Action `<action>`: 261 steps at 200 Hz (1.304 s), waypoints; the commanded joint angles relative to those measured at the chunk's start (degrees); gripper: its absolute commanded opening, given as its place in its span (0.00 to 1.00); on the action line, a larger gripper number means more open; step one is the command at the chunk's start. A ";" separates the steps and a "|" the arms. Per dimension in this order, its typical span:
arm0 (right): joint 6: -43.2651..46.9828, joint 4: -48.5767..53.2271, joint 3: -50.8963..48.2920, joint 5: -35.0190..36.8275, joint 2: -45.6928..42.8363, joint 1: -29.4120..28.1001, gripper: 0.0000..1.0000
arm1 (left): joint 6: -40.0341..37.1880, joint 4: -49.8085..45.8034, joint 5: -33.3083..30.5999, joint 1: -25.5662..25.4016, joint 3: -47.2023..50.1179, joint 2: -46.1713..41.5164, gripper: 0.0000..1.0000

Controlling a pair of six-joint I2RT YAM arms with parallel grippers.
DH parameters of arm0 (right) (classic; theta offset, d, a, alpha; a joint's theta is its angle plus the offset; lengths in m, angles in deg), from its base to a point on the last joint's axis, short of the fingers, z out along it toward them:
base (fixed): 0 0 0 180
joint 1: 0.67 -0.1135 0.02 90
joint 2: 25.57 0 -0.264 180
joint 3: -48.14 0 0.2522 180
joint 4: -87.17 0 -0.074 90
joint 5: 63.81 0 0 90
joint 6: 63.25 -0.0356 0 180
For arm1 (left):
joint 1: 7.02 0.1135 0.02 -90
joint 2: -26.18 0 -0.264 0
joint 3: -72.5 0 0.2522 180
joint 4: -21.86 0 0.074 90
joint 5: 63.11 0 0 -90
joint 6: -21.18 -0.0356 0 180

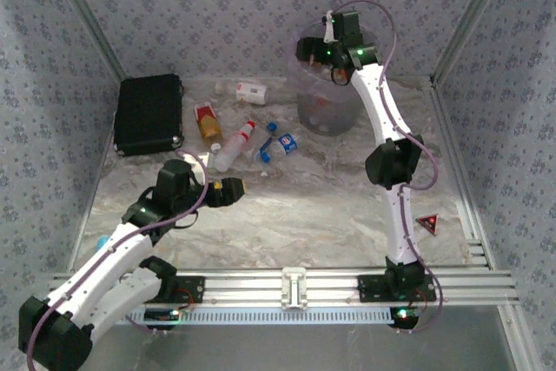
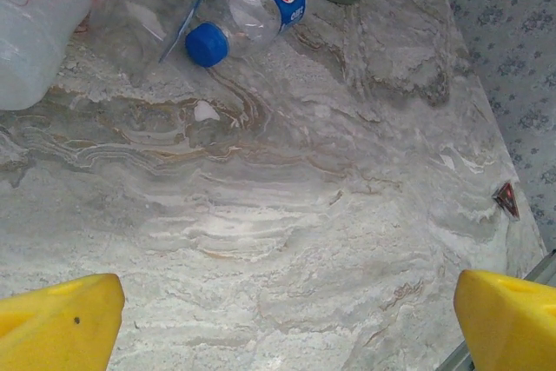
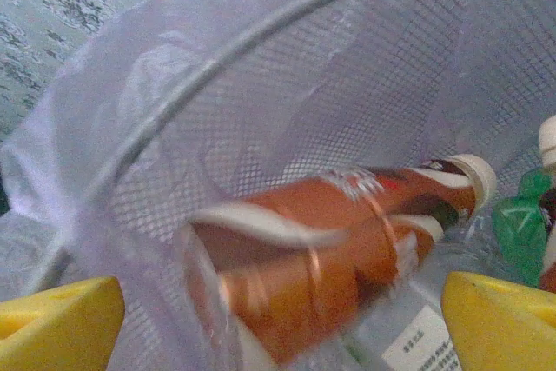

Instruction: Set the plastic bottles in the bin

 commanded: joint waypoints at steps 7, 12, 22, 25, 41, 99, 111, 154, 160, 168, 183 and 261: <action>2.83 2.50 2.60 0.96 -6.26 -0.05 0.97 | -0.60 -1.43 -0.84 0.39 -1.99 -0.14 0.98; 3.05 2.55 2.59 0.96 -6.83 -0.02 0.97 | -0.75 -1.57 -0.95 0.35 -2.09 -0.08 0.98; 3.45 2.68 2.60 0.88 -8.02 0.06 0.97 | -0.89 -1.74 -1.10 0.43 -2.28 0.11 0.98; 3.57 2.65 2.60 0.90 -8.38 0.10 0.97 | -0.91 -1.85 -1.18 0.49 -2.35 0.18 0.98; 4.37 3.32 2.60 0.75 -10.47 0.41 0.98 | -1.34 -2.97 -1.93 0.72 -2.96 0.54 0.98; 8.75 6.88 -9.24 -0.34 -23.97 0.42 0.98 | -9.21 -12.93 -12.87 4.79 -11.23 10.04 0.98; 9.35 7.01 -14.60 -0.71 -27.60 0.33 0.98 | -11.75 -12.64 -13.37 5.53 -13.15 12.87 0.98; 9.06 6.28 -35.52 -2.06 -41.34 -0.10 0.99 | -20.55 -12.76 -15.19 7.42 -21.49 23.77 0.95; 8.74 5.66 -38.35 -2.11 -43.21 -0.07 0.99 | -21.86 -13.08 -15.65 7.50 -22.67 25.53 0.95; 8.26 5.04 -41.88 -2.15 -45.59 -0.06 0.99 | -23.68 -13.71 -15.89 7.62 -24.29 27.90 0.95; 7.03 4.21 -47.87 -1.73 -49.73 0.00 0.99 | -26.75 -14.93 -15.62 7.88 -27.12 32.13 0.93; 2.58 2.75 -67.94 -2.77 -65.65 1.57 0.99 | -31.97 -17.66 -15.43 8.22 -36.52 46.33 0.84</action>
